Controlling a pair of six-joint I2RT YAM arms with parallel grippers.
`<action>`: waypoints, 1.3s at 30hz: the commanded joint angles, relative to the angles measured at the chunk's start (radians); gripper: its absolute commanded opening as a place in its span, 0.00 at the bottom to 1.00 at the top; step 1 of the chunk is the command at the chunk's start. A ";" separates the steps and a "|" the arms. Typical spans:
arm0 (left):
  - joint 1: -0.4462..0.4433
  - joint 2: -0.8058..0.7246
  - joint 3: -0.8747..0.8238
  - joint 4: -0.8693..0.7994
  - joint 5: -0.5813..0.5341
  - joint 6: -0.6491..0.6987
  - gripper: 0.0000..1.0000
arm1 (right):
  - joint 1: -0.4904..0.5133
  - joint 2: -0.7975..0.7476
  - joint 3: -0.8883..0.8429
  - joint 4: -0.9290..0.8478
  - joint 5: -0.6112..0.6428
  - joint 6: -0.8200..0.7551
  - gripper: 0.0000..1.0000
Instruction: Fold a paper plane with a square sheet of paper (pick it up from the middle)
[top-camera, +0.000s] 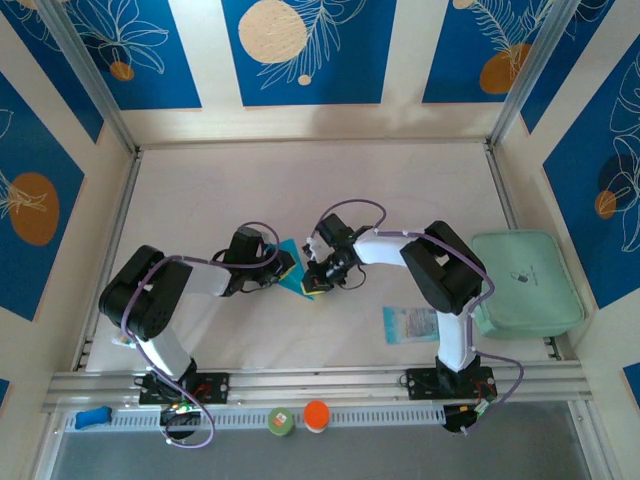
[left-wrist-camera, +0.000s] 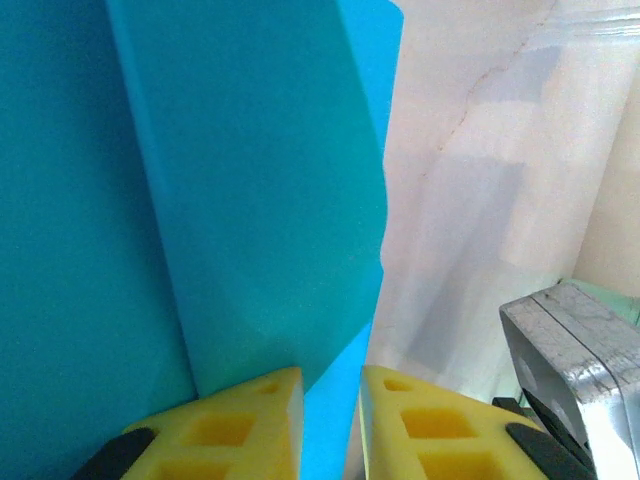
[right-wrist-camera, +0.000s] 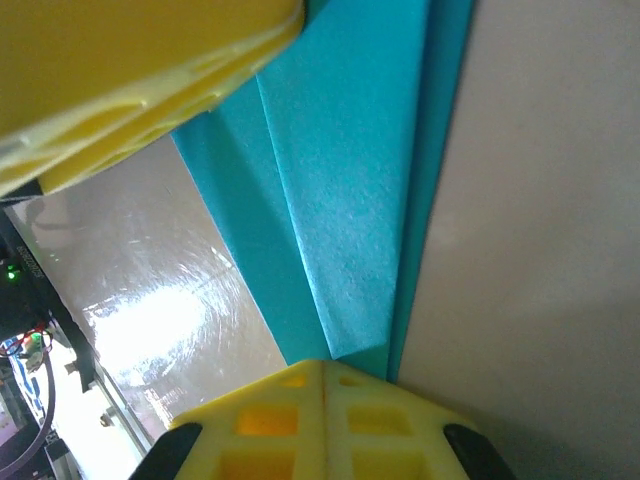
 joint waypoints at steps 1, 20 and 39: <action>0.006 0.068 -0.040 -0.208 -0.081 0.003 0.24 | -0.001 -0.023 -0.047 -0.115 -0.015 -0.011 0.05; 0.007 0.067 -0.032 -0.212 -0.074 0.003 0.24 | -0.004 -0.062 -0.079 -0.115 -0.040 -0.010 0.05; 0.007 0.063 -0.023 -0.216 -0.063 0.003 0.24 | 0.002 -0.109 -0.025 -0.058 -0.014 -0.009 0.05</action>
